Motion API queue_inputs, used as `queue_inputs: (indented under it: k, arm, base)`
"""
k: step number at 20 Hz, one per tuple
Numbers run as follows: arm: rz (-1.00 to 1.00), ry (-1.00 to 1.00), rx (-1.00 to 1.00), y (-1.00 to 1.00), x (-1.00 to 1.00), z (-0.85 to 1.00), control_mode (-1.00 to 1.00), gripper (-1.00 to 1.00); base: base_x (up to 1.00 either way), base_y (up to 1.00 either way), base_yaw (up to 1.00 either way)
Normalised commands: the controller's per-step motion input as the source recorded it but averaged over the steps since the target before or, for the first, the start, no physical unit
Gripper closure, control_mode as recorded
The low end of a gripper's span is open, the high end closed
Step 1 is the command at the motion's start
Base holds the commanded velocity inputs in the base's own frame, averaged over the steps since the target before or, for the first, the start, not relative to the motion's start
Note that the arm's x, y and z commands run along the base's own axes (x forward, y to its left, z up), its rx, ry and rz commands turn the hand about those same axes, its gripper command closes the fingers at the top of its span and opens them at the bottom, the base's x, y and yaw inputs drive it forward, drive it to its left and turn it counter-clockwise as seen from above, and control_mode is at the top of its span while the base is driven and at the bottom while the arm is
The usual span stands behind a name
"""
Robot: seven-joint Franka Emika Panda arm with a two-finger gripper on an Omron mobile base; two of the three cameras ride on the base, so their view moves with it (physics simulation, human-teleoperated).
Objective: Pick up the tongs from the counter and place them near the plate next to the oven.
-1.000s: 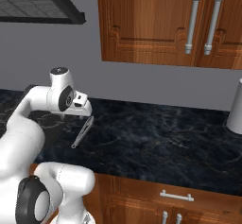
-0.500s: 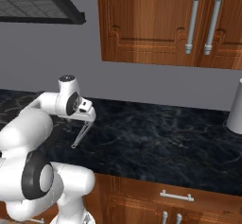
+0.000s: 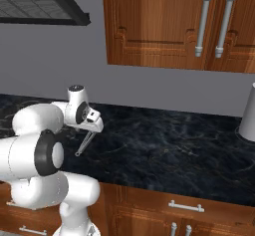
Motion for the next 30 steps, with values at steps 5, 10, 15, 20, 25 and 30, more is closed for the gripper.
queue_inputs:
  k: [5,10,15,20,25,30]
  arm:
    - [-0.07,0.04,0.00,0.14,0.34,-0.42,-1.00,-1.00]
    - [-0.06,0.03,0.00,0.02,0.23,-0.41,-1.00,-1.00]
    - [-0.03,0.00,0.00,0.00,0.05,-0.42,-1.00,-1.00]
    - [-0.03,0.00,-0.03,0.10,0.12,-0.48,-1.00,-1.00]
    - [-0.02,0.00,0.00,0.00,0.08,-0.50,-1.00,-1.00]
    - [-0.02,0.00,0.00,0.00,0.01,-0.50,-1.00,1.00]
  base:
    - [0.00,0.00,0.00]
    - [0.00,0.00,0.00]
    - [0.00,0.00,0.00]
    - [0.00,0.00,0.00]
    - [0.00,0.00,0.00]
    - [0.00,0.00,0.00]
